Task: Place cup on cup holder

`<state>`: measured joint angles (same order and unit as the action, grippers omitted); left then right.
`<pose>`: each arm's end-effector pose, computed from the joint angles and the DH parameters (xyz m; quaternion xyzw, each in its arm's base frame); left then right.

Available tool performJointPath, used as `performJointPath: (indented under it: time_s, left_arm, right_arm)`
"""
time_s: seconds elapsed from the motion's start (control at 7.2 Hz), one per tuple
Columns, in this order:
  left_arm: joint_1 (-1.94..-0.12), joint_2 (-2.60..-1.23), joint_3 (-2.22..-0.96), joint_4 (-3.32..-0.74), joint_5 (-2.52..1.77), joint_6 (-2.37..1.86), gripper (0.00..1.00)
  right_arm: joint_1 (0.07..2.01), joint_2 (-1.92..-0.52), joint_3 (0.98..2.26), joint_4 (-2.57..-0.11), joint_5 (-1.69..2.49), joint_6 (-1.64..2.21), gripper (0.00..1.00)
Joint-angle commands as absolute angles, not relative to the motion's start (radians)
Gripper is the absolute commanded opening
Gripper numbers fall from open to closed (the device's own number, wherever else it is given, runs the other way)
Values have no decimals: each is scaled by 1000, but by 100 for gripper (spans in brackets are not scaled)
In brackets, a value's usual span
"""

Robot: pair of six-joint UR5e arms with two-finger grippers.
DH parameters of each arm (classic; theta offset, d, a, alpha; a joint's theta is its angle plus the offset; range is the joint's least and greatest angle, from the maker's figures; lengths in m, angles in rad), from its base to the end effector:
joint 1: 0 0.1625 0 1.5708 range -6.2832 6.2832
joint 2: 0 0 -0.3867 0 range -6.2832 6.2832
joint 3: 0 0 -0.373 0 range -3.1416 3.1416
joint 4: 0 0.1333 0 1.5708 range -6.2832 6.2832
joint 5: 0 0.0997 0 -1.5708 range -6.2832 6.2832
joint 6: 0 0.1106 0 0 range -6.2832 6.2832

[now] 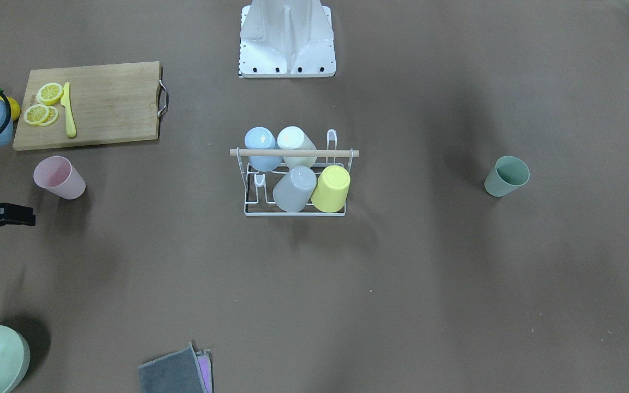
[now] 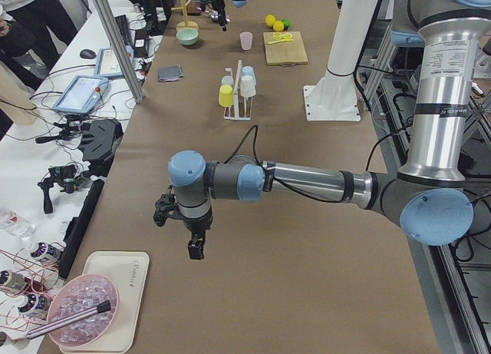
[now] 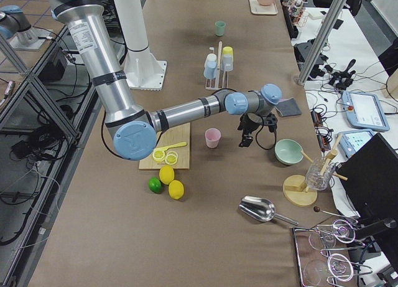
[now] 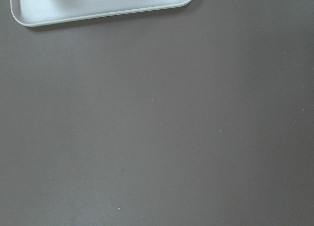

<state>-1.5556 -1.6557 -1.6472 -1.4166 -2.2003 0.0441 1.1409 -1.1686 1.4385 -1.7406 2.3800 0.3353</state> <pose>-0.0606 -0.5023 0.5766 0.0079 0.3095 0.0293 0.9504 -0.2090 -0.5837 0.4849 -0.1041 -0.3819 -0.0631 0.9162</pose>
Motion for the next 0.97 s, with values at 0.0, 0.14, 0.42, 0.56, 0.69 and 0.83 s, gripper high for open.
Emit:
performJointPath:
  time_s: [0.0, 0.14, 0.42, 0.56, 0.69, 0.83]
  left_arm:
    - [-1557, -1805, -1654, -1193, -2186, 55, 97]
    - [-1555, -1891, -1635, -1083, -2187, 54, 97]
    - [-1552, -2043, -1606, -869, -2191, 52, 97]
    - [-1537, -2119, -1556, -824, -2192, 20, 97]
    - [-1526, -2188, -1489, -825, -2197, -13, 97]
    - [-1507, -2268, -1377, -824, -2239, -26, 97]
  right_arm:
    - [1097, -1061, 1297, -1808, 2384, 321, 99]
    - [1071, -1014, 1246, -1845, 2381, 318, 99]
    - [1037, -979, 1145, -1856, 2375, 199, 99]
    - [1034, -950, 1123, -1944, 2376, 146, 99]
    - [1031, -936, 1120, -2016, 2387, 118, 99]
    - [1031, -933, 1120, -2078, 2394, 68, 99]
